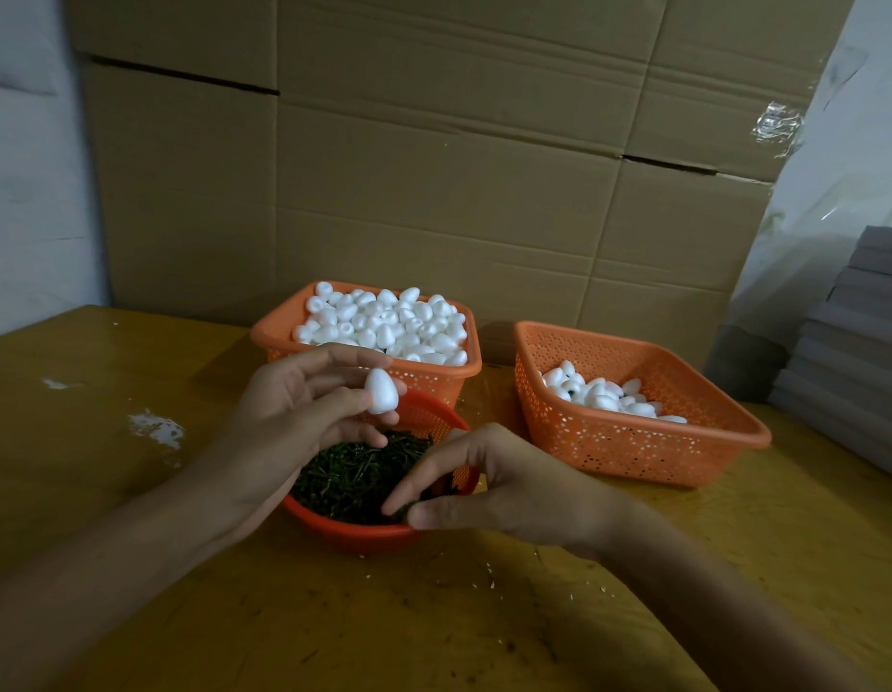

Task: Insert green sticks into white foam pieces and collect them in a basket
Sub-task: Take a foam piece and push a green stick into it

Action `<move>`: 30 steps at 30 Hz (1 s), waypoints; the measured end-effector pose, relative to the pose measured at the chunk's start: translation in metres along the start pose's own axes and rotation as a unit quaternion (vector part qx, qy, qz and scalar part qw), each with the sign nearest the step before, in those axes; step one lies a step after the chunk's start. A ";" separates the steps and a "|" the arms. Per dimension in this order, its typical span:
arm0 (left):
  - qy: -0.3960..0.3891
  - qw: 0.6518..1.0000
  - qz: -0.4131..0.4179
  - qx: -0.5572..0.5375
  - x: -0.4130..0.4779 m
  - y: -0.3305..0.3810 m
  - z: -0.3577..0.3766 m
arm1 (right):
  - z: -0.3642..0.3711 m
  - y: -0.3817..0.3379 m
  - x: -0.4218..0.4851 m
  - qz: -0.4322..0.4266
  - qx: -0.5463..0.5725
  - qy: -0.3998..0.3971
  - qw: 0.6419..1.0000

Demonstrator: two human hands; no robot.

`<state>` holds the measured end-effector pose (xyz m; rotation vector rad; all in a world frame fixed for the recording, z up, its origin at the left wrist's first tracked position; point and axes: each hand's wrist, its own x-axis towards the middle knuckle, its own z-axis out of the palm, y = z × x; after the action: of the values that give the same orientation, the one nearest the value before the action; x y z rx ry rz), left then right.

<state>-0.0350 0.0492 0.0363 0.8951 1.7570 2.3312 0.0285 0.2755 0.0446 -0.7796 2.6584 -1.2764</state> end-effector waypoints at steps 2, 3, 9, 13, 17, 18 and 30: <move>-0.003 1.000 -0.002 0.002 0.000 0.000 0.000 | 0.003 0.001 0.001 -0.003 0.012 0.023 1.000; -0.005 1.000 -0.003 0.007 0.000 0.000 -0.001 | 0.005 0.002 0.001 -0.005 0.018 0.036 0.999; -0.004 1.000 -0.009 0.007 0.000 0.000 -0.001 | 0.012 0.005 0.004 -0.004 0.080 0.093 0.992; -0.015 1.000 -0.014 0.006 -0.001 0.001 -0.001 | 0.016 0.004 0.004 -0.008 0.110 0.127 0.986; -0.022 1.000 -0.013 0.012 -0.001 0.000 -0.002 | 0.023 0.006 0.004 -0.030 0.114 0.198 0.973; -0.026 1.000 -0.013 0.012 -0.001 0.000 -0.002 | 0.023 0.006 0.004 -0.035 0.128 0.219 0.967; -0.039 0.999 -0.025 0.024 -0.001 0.001 -0.001 | 0.023 0.005 0.002 -0.020 0.112 0.262 0.958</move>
<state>-0.0342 0.0473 0.0363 0.9252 1.7908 2.2003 0.0311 0.2607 0.0262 -0.5185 2.7947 -1.9907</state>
